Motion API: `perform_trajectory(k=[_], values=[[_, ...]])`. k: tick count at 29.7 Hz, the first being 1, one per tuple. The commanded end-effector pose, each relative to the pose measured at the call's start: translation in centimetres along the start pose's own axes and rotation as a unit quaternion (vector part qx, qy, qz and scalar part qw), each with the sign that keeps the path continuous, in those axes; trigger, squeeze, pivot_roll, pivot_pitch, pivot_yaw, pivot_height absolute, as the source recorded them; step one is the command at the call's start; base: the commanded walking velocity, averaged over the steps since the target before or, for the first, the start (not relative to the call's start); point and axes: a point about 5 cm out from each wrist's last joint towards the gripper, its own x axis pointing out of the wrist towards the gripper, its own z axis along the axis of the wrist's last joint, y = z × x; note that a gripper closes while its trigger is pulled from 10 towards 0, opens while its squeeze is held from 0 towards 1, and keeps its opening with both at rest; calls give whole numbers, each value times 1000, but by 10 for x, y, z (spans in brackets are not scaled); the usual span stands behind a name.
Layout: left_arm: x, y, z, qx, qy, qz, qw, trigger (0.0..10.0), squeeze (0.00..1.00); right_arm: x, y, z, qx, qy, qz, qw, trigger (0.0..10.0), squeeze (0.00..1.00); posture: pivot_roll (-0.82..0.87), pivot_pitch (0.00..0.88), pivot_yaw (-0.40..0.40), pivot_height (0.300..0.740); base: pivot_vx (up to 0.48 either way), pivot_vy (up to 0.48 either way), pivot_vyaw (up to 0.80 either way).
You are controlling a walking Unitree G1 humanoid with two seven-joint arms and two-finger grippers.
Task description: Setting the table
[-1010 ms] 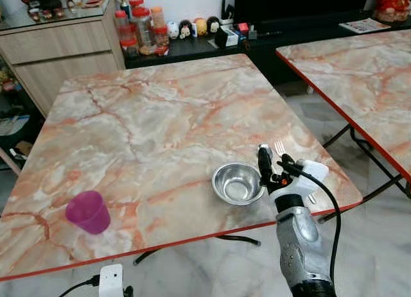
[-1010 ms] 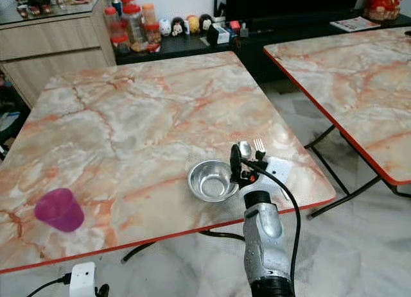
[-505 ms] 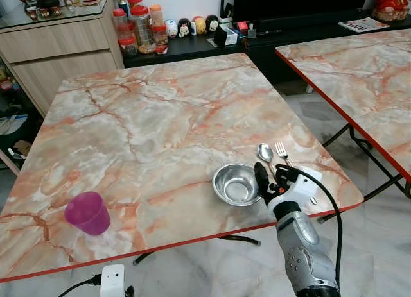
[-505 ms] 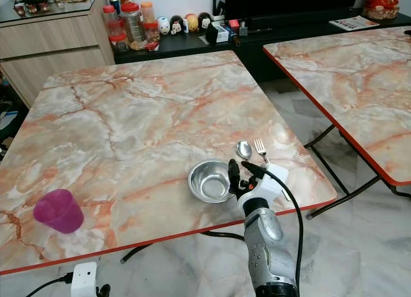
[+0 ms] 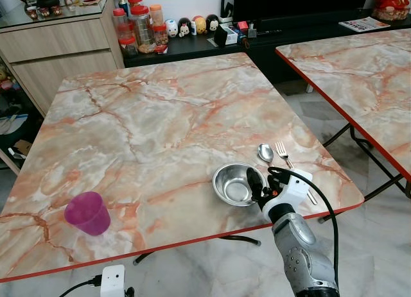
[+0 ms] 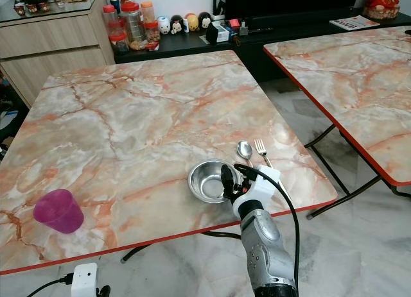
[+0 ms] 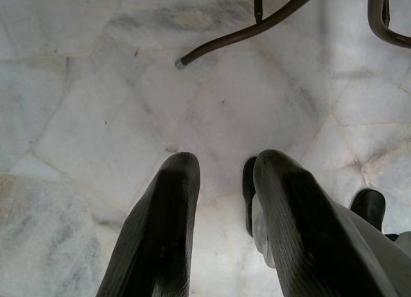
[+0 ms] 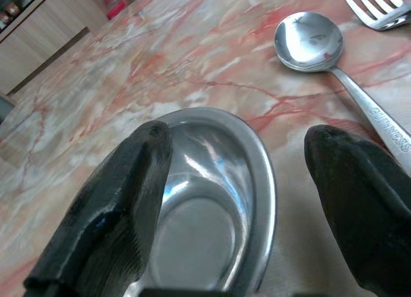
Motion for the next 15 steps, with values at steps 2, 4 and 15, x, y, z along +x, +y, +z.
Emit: perform_trajectory(k=[2, 4, 15], values=[[-1, 6, -3, 8, 6, 6, 1000, 10000, 0, -1, -1, 0, 1, 4, -10, 1000, 10000, 0, 6, 35, 59, 740, 0, 0, 0], [-1, 6, -3, 8, 7, 7, 1000, 10000, 0, -1, -5, -4, -2, 16, -23, 1000, 10000, 0, 8, 37, 58, 740, 0, 0, 0], [-1, 7, -3, 7, 8, 11, 1000, 10000, 0, 2, -5, -6, -6, 21, -23, 999, 0, 0, 16, 45, 59, 740, 0, 0, 0]])
